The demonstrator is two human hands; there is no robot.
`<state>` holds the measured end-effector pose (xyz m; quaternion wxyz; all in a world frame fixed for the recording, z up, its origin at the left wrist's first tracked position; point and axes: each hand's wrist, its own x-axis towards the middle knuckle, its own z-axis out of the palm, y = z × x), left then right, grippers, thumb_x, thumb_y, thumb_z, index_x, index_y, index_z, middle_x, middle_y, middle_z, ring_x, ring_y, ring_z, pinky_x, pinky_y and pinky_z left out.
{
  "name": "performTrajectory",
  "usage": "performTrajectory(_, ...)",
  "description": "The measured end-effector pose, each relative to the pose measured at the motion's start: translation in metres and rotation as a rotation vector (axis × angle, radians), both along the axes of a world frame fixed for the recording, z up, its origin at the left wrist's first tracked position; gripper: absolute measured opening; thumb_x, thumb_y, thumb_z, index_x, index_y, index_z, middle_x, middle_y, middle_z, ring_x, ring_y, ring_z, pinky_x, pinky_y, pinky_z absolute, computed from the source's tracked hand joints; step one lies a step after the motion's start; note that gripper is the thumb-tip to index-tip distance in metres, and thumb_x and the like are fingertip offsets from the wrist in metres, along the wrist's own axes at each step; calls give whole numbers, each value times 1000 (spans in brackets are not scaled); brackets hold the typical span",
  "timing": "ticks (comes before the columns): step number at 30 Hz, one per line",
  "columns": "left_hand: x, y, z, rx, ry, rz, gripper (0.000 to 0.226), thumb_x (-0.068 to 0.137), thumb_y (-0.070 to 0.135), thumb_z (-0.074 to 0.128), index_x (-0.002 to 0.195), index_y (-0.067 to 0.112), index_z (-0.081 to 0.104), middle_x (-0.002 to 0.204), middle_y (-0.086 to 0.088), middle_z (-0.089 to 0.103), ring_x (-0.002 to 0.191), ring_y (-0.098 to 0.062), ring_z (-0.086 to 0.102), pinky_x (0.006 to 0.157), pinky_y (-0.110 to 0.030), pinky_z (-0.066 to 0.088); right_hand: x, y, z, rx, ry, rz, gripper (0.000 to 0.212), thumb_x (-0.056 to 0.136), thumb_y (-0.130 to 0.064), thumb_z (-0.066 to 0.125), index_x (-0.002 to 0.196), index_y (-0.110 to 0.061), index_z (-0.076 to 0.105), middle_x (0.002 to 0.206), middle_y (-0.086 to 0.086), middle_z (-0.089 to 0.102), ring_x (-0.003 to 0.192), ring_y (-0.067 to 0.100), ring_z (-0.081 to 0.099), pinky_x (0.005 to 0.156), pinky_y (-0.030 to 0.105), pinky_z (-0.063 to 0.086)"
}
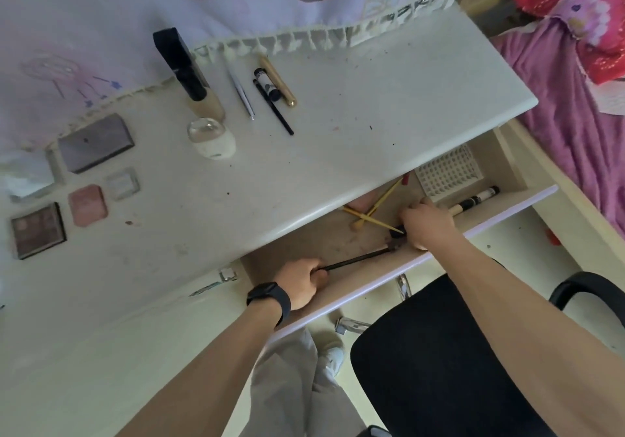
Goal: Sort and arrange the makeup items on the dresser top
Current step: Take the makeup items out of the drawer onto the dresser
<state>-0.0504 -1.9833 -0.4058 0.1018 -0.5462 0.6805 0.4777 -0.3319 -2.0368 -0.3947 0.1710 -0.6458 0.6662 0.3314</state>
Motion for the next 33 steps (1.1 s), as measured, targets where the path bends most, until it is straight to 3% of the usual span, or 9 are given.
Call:
performTrajectory(7,18,-12,44,-21,9,33,21,103,30,45,92,22,60,96,-3,70,88,-25,64,81,-37,50,9,0,5,18,96,230,33,99,-16,51,130,-23,60,135,5,53,128,27,46,94,38,42)
performTrajectory(11,25,-7,72,11,9,125,27,102,30,46,97,13,67,87,-9,70,81,-30,66,79,-42,54,9,2,17,110,28,113,35,95,-6,52,129,-12,55,119,7,60,111,28,59,83,37,50)
performTrajectory(16,35,-2,86,7,48,158,23,101,28,48,83,20,58,81,-8,67,75,-27,64,80,-41,53,9,0,18,107,75,63,38,97,-15,51,134,-16,54,132,9,52,127,29,45,97,42,44)
performTrajectory(20,44,-1,89,65,134,247,34,101,28,50,67,31,50,64,5,57,61,-17,60,59,-27,47,6,3,23,52,114,65,36,93,-13,55,128,-20,58,126,5,58,123,28,49,96,41,39)
performTrajectory(23,45,-4,97,141,241,341,26,101,27,49,81,19,63,55,7,55,59,-17,60,56,-27,47,6,11,38,-79,87,45,32,92,-16,54,123,-21,56,118,2,64,114,26,55,95,39,41)
performTrajectory(26,39,-12,105,172,382,381,34,102,24,46,100,-6,63,57,-13,58,57,-15,59,57,-28,50,10,26,55,-334,-273,-237,23,99,-25,51,121,-19,53,113,2,63,102,26,60,81,38,47)
performTrajectory(28,33,-18,111,193,478,448,31,102,24,50,104,-2,67,78,-28,65,64,-16,66,58,-27,53,22,43,72,-505,-690,-656,22,101,-33,56,120,-22,56,107,-6,64,99,19,62,77,34,46)
performTrajectory(30,27,-25,112,250,554,571,19,101,22,57,104,13,73,84,-16,70,67,-19,67,60,-32,54,39,57,91,-599,-1048,-1065,23,97,-38,64,114,-23,60,104,-7,70,103,19,67,83,33,51)
performTrajectory(33,15,-34,114,255,588,554,24,99,27,56,94,9,72,77,-20,65,68,-21,65,58,-29,55,66,66,110,-616,-1432,-1344,30,93,-37,68,117,-21,64,110,-1,75,101,21,72,88,40,56)
